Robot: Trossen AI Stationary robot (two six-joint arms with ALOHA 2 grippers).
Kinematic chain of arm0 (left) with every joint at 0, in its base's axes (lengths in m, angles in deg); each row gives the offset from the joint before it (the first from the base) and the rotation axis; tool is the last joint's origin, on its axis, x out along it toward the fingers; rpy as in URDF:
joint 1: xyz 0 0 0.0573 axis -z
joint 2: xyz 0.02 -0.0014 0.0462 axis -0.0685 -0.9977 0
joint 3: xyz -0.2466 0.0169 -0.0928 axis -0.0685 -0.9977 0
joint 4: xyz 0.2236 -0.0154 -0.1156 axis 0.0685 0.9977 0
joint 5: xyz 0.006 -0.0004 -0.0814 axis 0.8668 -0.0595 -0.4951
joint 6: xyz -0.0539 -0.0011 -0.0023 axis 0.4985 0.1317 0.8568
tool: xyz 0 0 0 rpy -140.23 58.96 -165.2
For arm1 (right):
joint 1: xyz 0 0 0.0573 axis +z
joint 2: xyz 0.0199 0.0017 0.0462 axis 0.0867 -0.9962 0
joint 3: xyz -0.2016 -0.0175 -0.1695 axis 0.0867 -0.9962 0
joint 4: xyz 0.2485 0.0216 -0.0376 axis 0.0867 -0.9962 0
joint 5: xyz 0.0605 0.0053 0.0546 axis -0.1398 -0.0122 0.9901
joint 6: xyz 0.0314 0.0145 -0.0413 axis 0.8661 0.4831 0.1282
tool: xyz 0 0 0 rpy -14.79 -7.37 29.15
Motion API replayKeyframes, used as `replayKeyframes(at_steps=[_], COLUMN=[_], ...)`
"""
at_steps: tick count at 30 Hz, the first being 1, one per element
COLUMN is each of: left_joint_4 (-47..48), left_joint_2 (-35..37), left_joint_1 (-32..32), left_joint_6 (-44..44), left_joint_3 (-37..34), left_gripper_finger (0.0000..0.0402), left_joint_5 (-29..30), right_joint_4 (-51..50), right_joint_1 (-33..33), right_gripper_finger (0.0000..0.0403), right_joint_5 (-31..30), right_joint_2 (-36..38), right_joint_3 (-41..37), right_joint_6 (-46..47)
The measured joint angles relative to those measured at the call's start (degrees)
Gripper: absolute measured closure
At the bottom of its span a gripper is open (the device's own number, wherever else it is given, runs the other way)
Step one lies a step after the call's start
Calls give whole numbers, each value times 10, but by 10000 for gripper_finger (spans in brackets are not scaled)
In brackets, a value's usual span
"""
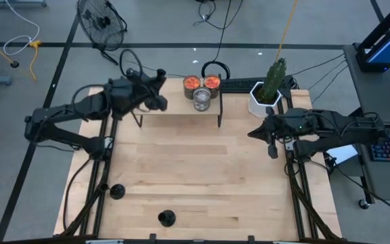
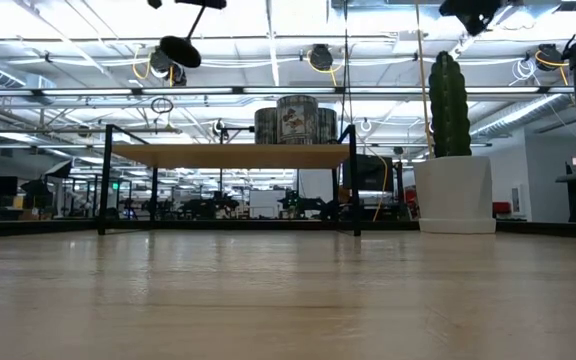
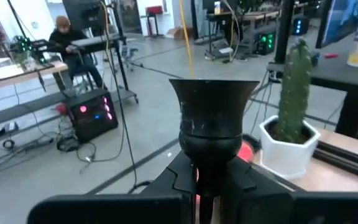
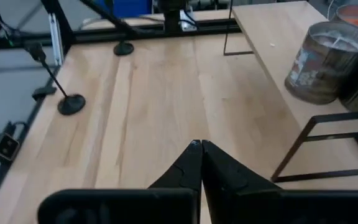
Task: Pick & Place candle stick holders
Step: Put the top right black candle holder on the shelf
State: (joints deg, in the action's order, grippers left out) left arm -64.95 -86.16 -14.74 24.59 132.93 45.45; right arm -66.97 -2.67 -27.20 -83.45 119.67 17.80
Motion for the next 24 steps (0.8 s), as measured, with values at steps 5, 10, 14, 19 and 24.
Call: replayKeyframes(at_steps=[5,10,14,19,24], left_joint_4=[-20,-107,-194,-295,-427], left_joint_2=[1,1,5,5,5], left_joint_1=[-71,-138,-189,-245,-299], left_joint_6=[-20,-25,-24,-4,25], left_joint_3=[0,-49,-111,-191,-277], left_gripper_finger=[376,376,376,376,376], left_joint_5=[-87,-176,-242,-301,-345], right_joint_4=[74,130,149,149,149], right_joint_1=[0,0,-1,-1,-1], right_gripper_finger=[403,403,403,403,403], right_joint_5=[-32,-63,-97,-105,-105], right_joint_2=[46,85,106,120,122], right_joint_3=[-77,-127,-139,-140,-140], right_joint_6=[24,1,-18,-34,-59])
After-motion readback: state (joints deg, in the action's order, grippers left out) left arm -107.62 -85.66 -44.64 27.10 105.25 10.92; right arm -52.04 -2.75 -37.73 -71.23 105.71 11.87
